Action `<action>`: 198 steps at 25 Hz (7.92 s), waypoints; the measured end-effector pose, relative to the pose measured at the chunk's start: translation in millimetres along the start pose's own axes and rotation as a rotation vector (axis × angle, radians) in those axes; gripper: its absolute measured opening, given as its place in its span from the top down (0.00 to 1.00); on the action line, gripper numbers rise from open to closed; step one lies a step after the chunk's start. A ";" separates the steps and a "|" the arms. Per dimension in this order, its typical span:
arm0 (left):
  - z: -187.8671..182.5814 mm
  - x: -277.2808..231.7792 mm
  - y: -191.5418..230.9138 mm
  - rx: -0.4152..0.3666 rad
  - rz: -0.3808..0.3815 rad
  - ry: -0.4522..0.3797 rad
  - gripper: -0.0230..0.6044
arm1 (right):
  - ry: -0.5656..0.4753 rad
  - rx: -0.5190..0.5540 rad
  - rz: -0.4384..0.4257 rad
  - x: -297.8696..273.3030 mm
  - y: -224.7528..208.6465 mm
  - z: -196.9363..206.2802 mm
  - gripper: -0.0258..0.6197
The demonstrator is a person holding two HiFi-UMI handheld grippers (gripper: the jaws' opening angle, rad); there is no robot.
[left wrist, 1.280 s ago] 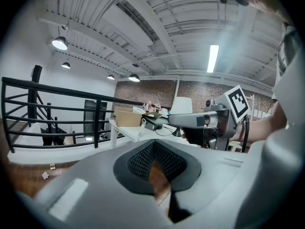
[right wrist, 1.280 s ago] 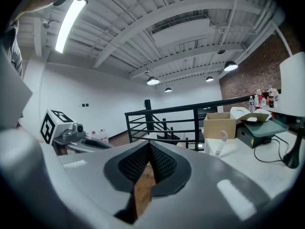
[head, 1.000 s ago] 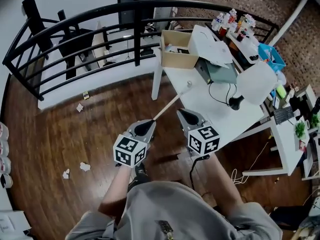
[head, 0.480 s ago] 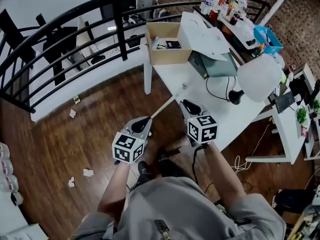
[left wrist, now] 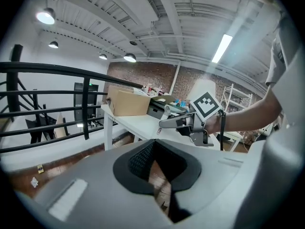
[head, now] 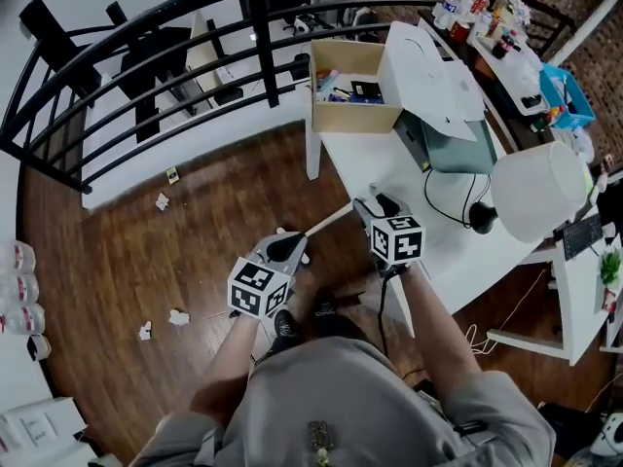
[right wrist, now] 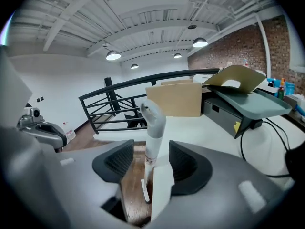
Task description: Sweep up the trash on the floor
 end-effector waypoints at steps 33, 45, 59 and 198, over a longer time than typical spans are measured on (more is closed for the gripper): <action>75.7 67.4 18.7 0.121 -0.180 -0.009 0.64 | 0.037 0.485 -0.642 68.0 299.3 -54.3 0.81; 100.2 161.1 62.2 0.115 -0.358 -0.036 0.77 | 0.071 0.544 -0.870 99.4 418.3 -29.9 0.81; 196.5 340.0 41.5 0.265 -0.692 0.099 0.76 | 0.251 0.604 -1.269 125.0 544.8 70.9 0.80; 406.2 338.3 661.6 0.239 -0.193 0.181 0.74 | 0.275 0.499 -0.642 -490.6 787.0 46.8 0.80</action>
Point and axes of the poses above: the fingertips, and each gripper's own axes: x backward along the fingers, y to its left, z out of its underside, the point moved 3 cm from there along x, backward along the fingers, and after that the axes turned 13 degrees about -x, right-handed, at the moved point
